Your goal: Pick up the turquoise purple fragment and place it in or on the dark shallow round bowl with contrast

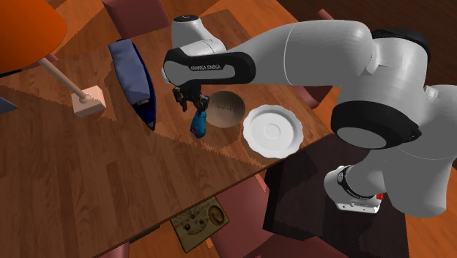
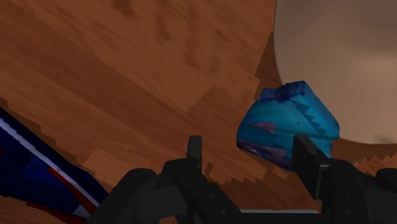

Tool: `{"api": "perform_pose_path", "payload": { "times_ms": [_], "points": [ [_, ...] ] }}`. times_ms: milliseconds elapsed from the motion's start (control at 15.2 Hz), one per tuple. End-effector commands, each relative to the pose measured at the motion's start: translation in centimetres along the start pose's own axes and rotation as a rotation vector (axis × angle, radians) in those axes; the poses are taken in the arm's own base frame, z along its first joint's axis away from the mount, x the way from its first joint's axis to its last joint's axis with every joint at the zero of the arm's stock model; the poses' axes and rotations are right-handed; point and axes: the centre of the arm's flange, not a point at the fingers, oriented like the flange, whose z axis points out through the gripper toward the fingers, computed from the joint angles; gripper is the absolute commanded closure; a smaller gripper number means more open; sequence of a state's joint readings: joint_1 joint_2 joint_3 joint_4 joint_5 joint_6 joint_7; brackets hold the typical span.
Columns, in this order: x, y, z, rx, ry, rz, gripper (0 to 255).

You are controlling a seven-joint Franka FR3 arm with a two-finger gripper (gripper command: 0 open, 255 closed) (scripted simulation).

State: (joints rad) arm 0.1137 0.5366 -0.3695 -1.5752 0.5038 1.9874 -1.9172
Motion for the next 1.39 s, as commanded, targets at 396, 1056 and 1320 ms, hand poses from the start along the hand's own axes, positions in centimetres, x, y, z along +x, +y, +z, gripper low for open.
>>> {"api": "perform_pose_path", "payload": {
  "times_ms": [396, 1056, 1320],
  "points": [
    [0.0, 0.0, 0.0, 0.000, 0.000, 0.000, 255],
    [7.0, 3.5, 5.2, 0.422, -0.638, 0.009, 0],
    [5.8, 2.7, 6.7, 0.422, -0.638, 0.009, 0]
  ]
}}
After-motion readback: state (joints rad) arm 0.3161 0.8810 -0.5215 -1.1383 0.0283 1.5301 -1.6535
